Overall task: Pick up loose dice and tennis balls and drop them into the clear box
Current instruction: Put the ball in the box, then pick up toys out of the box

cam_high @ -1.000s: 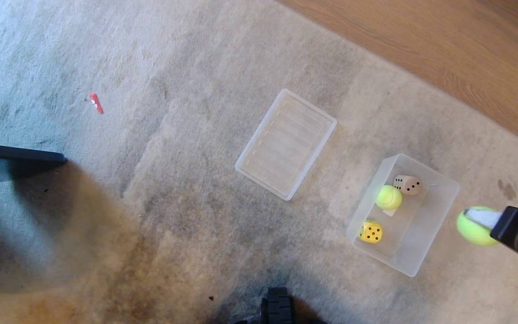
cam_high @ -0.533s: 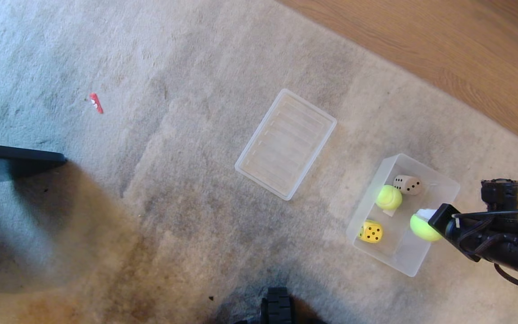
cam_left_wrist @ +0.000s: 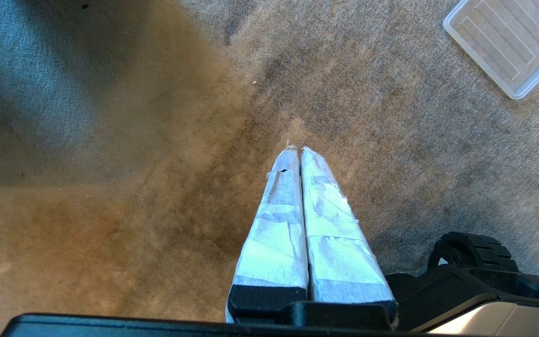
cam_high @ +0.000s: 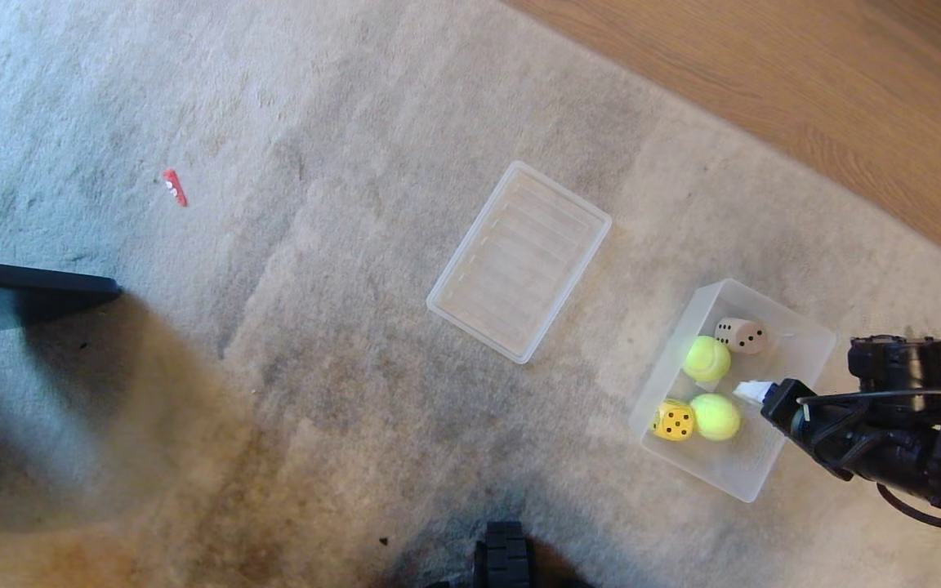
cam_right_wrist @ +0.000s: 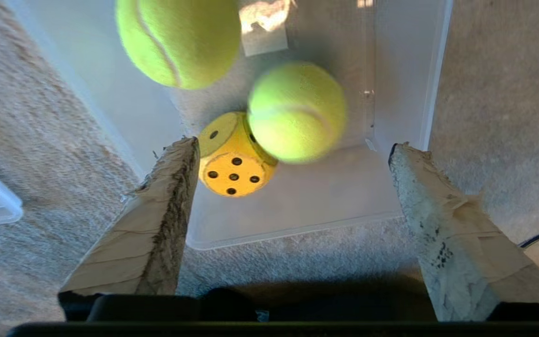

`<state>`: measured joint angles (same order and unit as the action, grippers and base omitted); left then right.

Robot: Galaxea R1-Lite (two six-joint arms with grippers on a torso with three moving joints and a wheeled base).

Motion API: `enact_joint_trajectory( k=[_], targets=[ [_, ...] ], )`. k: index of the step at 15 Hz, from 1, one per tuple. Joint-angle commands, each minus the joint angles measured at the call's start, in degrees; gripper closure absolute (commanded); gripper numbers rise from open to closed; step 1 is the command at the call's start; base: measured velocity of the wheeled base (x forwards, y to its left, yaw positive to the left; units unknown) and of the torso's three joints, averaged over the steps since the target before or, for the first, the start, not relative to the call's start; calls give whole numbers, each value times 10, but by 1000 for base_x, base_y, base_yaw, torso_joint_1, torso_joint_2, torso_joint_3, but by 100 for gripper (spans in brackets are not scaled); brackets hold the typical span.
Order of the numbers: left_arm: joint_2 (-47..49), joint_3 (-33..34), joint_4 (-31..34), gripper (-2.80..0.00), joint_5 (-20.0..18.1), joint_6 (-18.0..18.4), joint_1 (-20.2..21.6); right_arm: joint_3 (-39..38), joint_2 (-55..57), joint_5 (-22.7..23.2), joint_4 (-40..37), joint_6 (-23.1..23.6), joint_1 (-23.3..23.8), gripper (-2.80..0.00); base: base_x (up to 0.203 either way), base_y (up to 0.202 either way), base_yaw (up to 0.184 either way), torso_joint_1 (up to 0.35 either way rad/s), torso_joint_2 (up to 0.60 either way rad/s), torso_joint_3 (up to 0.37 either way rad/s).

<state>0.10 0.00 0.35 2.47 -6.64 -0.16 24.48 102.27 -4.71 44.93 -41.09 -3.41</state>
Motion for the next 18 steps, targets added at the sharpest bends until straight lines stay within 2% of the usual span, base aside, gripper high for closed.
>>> enact_joint_trajectory(
  k=[1, 4, 5, 9, 13, 14, 16, 17, 18],
  targets=[
    [0, 0, 0, 0, 1, 0, 0, 0, -86, -1, -26, 4, 0, -280, 0, 0, 0, 0, 0, 0],
    [0, 0, 0, 0, 1, 0, 0, 3, -244, -2, -118, 34, 0, -280, 0, 0, 0, 0, 0, 0],
    [0, 0, 0, 0, 0, -1, 0, 5, -306, -2, -158, 51, 0, 0, 0, 0, 0, 0, 0, 0],
    [0, 0, 0, 0, 1, 0, 0, 13, -563, -1, -362, 120, 0, 0, 0, 0, 0, 0, 0, 0],
    [0, 0, 0, 0, 1, -1, 0, 12, -769, -16, -575, 154, 5, 0, 0, 0, 0, 0, 0, 0],
    [0, 0, 0, 0, 1, 0, 0, 7, -809, -20, -615, 164, 12, 0, 0, 0, 0, 0, 0, 0],
    [0, 0, 0, 0, 1, -1, 0, -4, -862, -25, -696, 175, 58, 0, 0, 0, 0, 0, 0, 0],
    [0, 0, 0, 0, 0, 0, 0, -14, -870, -25, -714, 177, 65, 0, 0, 0, 0, 0, 0, 0],
    [0, 0, 0, 0, 0, 0, 0, -23, -884, -20, -700, 182, 60, 0, 0, 0, 0, 0, 0, 0]
  ],
)
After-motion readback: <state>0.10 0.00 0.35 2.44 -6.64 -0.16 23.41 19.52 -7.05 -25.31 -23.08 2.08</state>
